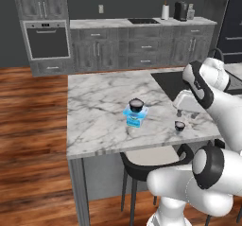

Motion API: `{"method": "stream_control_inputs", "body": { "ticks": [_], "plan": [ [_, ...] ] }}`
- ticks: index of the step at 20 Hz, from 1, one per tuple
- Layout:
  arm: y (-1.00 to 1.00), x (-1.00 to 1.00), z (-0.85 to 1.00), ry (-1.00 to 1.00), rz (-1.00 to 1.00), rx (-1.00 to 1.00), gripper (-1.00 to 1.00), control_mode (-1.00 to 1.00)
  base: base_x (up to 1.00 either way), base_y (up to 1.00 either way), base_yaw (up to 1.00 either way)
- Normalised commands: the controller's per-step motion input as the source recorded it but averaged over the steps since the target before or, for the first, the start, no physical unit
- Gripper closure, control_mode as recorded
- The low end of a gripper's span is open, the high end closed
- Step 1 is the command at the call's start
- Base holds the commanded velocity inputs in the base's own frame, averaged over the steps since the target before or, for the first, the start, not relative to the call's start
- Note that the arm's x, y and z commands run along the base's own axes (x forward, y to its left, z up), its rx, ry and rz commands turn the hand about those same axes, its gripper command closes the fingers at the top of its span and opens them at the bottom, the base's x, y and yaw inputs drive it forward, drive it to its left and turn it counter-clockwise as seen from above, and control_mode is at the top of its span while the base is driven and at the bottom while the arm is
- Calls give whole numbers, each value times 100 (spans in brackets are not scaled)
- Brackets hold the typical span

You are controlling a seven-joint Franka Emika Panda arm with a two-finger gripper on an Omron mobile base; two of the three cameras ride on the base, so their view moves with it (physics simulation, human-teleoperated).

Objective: Stack the yogurt containers by placing the smaller containers on top of the larger containers.

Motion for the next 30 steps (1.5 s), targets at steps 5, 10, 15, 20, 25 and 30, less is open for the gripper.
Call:
{"method": "stream_control_inputs", "body": {
  "ticks": [5,10,15,20,25,30],
  "plan": [
    [-37,0,-18,0,4,-10,-100,-100,0,0,0],
    [-28,0,-8,-2,12,-4,-100,-100,0,0,0],
    [-15,0,-1,-3,15,0,-100,-100,0,0,0],
    [-3,1,-9,0,13,0,-100,-100,0,0,0],
    [0,2,-15,-6,8,0,-100,-100,0,0,0],
    [0,1,-8,-28,0,0,-100,-100,0,0,0]
  ]
}}
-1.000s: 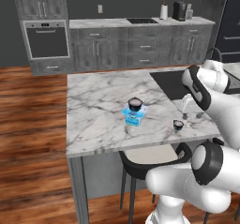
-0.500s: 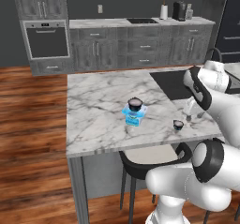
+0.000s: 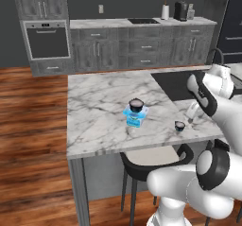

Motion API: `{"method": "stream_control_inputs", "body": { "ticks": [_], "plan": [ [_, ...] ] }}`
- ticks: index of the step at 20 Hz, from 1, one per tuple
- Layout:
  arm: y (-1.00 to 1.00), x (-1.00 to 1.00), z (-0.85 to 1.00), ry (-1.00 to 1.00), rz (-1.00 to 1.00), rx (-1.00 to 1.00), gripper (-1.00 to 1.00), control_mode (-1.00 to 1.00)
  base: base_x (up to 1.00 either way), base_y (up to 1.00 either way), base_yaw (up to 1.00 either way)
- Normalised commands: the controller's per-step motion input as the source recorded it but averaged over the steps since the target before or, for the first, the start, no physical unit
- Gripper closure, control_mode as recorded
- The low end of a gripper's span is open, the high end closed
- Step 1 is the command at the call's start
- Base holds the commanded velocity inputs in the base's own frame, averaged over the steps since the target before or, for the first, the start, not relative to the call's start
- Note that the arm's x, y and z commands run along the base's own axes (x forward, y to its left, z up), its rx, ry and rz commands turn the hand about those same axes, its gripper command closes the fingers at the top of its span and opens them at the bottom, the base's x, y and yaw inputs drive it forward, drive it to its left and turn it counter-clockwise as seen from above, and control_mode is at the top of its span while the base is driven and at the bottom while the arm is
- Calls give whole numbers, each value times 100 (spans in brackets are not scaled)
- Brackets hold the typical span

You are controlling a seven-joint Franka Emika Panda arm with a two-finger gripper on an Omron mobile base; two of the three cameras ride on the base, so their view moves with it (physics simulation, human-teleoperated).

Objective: Stack the yogurt containers by placing the smaller containers on top of the larger containers.

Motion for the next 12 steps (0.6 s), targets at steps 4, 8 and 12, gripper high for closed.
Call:
{"method": "stream_control_inputs", "body": {
  "ticks": [4,8,12],
  "plan": [
    [0,14,-11,-18,0,-2,-100,-100,0,0,0],
    [0,26,-21,-1,0,-10,-100,-100,0,0,0],
    [0,27,-10,0,0,-14,-100,-100,0,0,0]
  ]
}}
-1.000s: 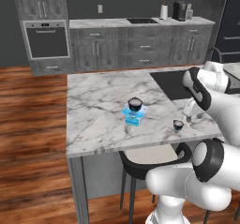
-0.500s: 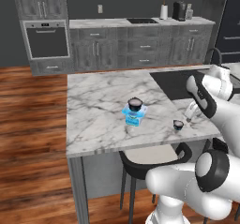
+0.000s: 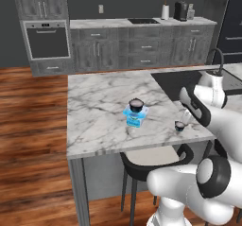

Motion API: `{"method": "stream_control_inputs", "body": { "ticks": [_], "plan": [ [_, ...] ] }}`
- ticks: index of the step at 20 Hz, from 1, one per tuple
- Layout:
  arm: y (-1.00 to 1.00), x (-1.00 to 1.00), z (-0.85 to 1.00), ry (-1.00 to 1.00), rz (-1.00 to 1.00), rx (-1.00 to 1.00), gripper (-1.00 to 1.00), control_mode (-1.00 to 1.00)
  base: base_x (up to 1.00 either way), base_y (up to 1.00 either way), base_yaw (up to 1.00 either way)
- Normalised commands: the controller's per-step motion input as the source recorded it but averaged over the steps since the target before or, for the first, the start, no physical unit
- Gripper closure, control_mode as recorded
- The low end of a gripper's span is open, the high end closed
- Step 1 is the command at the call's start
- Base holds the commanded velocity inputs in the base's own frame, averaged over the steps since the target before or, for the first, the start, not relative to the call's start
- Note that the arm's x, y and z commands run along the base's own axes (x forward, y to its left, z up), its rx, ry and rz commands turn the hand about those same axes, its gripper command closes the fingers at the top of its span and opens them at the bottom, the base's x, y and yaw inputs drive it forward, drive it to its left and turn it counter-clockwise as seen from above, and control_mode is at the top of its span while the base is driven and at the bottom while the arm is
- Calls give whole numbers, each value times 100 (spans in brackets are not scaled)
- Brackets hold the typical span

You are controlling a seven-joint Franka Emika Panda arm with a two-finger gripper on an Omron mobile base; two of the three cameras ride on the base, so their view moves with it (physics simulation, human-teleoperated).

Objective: Stack the yogurt containers by placing the smaller containers on top of the larger containers.

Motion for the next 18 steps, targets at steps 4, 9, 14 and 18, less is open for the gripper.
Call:
{"method": "stream_control_inputs", "body": {
  "ticks": [4,9,14,18],
  "plan": [
    [0,31,-15,0,0,-7,-100,-100,0,0,0],
    [-1,30,-21,0,0,-2,-100,-100,0,0,0],
    [-15,20,-16,0,0,0,-100,-100,0,0,0],
    [-21,17,-6,0,0,0,-100,-100,0,0,0]
  ]
}}
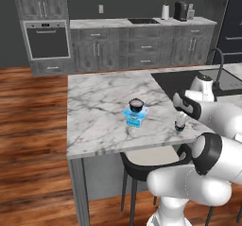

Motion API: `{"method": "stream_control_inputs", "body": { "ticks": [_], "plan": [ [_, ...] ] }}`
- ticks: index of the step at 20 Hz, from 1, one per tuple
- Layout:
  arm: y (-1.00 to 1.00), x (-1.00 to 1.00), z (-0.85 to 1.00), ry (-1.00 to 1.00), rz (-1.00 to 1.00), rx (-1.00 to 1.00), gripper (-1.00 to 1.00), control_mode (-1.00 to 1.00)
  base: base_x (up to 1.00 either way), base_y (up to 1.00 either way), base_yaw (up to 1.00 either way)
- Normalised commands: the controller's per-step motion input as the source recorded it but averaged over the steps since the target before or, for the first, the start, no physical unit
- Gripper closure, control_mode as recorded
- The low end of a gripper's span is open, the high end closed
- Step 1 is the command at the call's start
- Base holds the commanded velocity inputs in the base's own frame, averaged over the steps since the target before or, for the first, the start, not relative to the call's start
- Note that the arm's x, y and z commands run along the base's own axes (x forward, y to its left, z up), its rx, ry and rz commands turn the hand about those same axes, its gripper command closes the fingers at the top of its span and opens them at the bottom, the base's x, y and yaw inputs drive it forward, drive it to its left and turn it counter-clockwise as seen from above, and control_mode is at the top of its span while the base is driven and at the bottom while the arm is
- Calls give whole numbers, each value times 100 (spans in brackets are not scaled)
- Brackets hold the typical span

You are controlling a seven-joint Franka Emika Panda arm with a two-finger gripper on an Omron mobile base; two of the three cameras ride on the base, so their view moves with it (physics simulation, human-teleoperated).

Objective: Stack the yogurt containers by placing the smaller containers on top of the larger containers.

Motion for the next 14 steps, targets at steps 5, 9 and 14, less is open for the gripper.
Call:
{"method": "stream_control_inputs", "body": {
  "ticks": [5,9,14],
  "plan": [
    [-6,23,-6,0,0,0,-100,-100,0,0,0],
    [0,16,-11,0,0,0,-100,-100,0,0,0],
    [0,10,-16,0,0,0,-100,-100,0,0,0]
  ]
}}
